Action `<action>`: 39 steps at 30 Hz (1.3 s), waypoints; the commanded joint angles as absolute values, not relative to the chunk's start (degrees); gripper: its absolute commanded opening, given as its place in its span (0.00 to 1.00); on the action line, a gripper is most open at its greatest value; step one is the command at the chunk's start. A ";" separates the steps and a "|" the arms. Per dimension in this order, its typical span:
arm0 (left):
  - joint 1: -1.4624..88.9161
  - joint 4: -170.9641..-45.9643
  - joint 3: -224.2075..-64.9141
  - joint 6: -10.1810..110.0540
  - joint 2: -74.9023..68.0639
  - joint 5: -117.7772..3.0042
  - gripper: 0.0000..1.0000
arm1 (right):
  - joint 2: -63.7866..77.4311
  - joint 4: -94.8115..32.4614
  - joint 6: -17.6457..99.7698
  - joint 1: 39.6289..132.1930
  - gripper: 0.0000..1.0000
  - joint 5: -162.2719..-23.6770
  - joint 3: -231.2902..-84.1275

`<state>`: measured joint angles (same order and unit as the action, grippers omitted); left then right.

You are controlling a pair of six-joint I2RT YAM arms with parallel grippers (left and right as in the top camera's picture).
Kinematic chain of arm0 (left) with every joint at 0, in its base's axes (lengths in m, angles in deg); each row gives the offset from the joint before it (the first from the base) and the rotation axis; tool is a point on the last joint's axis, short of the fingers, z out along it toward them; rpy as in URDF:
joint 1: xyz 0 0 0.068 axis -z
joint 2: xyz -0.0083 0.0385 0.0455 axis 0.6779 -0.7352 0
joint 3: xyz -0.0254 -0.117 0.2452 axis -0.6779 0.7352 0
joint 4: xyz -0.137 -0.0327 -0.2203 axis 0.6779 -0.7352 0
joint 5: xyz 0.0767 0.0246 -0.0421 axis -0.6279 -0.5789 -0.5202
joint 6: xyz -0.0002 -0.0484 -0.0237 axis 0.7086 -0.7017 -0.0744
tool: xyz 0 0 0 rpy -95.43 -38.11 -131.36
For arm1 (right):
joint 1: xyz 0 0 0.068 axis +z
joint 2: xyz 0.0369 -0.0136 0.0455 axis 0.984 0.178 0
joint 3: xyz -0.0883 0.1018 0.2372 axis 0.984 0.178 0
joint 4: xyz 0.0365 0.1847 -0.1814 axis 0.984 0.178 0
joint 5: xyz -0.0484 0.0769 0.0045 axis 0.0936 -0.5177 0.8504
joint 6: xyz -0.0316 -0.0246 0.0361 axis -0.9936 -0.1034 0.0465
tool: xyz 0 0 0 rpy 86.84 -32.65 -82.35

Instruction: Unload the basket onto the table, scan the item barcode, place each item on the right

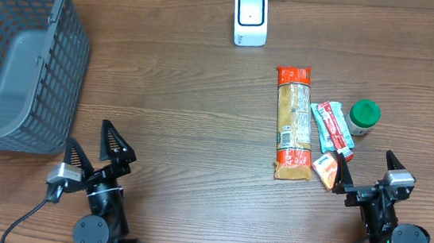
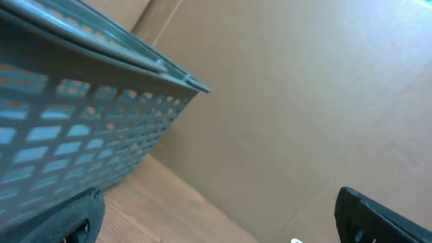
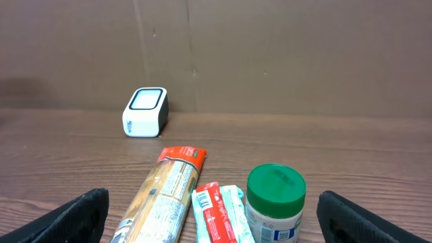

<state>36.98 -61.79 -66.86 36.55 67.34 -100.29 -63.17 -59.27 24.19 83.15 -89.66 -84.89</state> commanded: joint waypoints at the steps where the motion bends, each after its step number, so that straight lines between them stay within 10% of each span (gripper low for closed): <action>1: 37.25 -62.07 -64.96 36.35 68.04 -96.90 1.00 | -63.79 -59.56 24.12 82.93 1.00 -90.14 -84.28; 23: 37.42 -61.66 -64.96 76.09 68.04 -77.71 1.00 | -63.79 -59.56 24.12 82.93 1.00 -90.14 -84.28; 39: 37.46 -78.57 -64.96 66.19 68.04 -83.59 1.00 | -63.79 -59.56 24.12 82.93 1.00 -90.14 -84.28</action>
